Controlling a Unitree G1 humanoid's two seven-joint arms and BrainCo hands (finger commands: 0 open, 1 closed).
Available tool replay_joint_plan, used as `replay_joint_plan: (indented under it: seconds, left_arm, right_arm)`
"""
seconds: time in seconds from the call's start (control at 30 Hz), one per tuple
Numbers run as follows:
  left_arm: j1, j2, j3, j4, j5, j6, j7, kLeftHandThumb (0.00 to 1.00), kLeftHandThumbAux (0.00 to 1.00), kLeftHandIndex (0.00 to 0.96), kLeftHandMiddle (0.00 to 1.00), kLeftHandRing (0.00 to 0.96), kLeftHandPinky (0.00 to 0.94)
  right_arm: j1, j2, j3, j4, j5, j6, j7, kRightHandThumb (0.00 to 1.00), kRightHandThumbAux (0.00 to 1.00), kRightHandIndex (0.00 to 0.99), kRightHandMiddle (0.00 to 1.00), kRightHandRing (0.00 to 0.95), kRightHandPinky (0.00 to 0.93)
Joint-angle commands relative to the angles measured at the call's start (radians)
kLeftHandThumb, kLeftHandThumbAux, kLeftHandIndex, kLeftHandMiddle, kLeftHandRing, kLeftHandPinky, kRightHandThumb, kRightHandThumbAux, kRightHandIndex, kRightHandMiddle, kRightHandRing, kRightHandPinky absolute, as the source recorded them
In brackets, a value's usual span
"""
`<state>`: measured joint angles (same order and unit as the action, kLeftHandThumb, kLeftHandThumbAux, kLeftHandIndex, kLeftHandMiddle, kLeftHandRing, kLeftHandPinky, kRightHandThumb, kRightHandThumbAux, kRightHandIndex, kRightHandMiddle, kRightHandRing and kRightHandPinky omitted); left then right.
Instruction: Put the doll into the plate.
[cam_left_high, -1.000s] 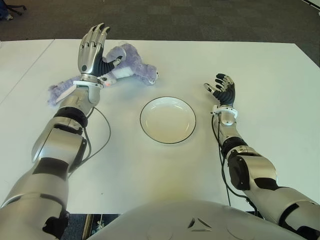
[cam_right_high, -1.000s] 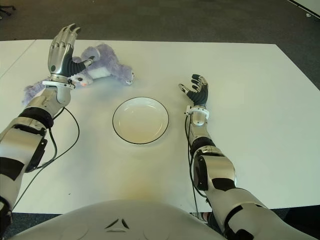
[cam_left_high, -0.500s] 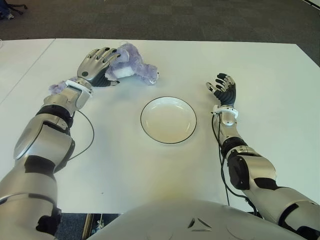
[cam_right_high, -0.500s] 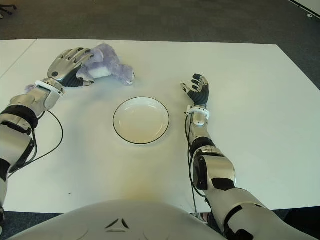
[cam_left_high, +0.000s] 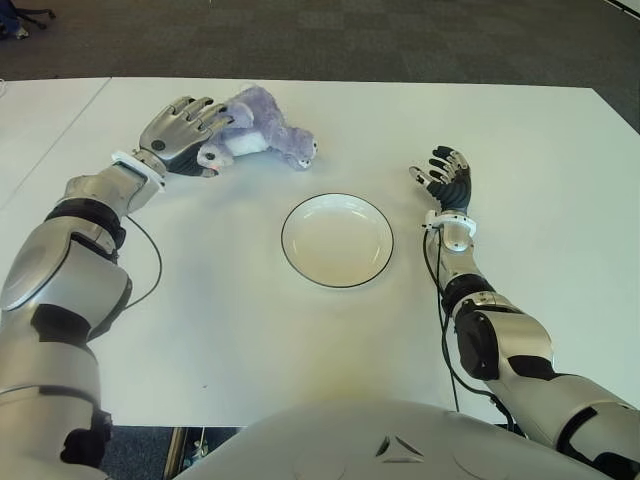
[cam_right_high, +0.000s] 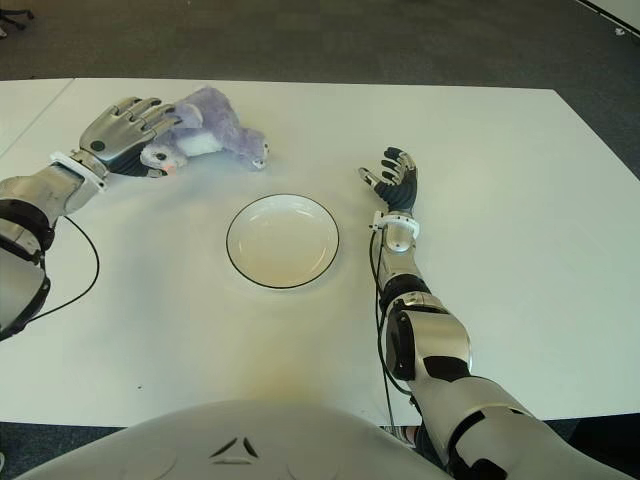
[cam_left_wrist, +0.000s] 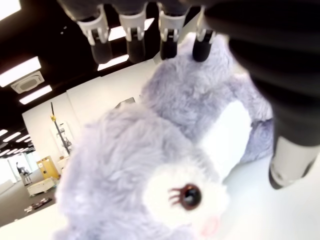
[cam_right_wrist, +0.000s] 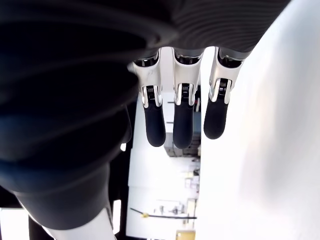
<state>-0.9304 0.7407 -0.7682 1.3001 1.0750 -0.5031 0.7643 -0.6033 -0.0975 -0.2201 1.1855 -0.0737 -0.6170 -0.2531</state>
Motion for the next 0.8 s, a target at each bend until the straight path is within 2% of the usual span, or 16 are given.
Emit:
replay_joint_plan:
  seconds: [0.03, 0.27, 0.33, 0.53, 0.8]
  left_arm:
    - [0.02, 0.017, -0.055, 0.035, 0.05, 0.018, -0.013, 0.077, 0.634, 0.062, 0.0, 0.0, 0.0]
    - [0.042, -0.006, -0.09, 0.057, 0.052, 0.034, -0.055, 0.061, 0.642, 0.06, 0.0, 0.0, 0.0]
    - [0.033, -0.005, -0.097, 0.058, 0.053, 0.03, -0.063, 0.056, 0.647, 0.062, 0.0, 0.0, 0.0]
    - [-0.035, -0.05, -0.119, 0.076, 0.054, 0.086, -0.142, 0.012, 0.633, 0.032, 0.0, 0.0, 0.0]
    - [-0.064, -0.074, -0.13, 0.077, 0.056, 0.132, -0.137, 0.047, 0.644, 0.034, 0.0, 0.0, 0.0]
  right_arm:
    - [0.235, 0.085, -0.003, 0.164, 0.004, 0.102, 0.013, 0.142, 0.898, 0.24, 0.251, 0.249, 0.257]
    - [0.237, 0.083, 0.0, 0.164, 0.0, 0.099, 0.008, 0.133, 0.895, 0.243, 0.25, 0.248, 0.261]
    - [0.237, 0.083, -0.003, 0.164, 0.002, 0.101, 0.012, 0.137, 0.894, 0.242, 0.246, 0.244, 0.251]
    - [0.239, 0.082, -0.01, 0.165, 0.008, 0.109, 0.016, 0.125, 0.892, 0.236, 0.245, 0.242, 0.241]
    - [0.241, 0.08, -0.012, 0.166, 0.008, 0.106, 0.014, 0.106, 0.884, 0.233, 0.243, 0.243, 0.25]
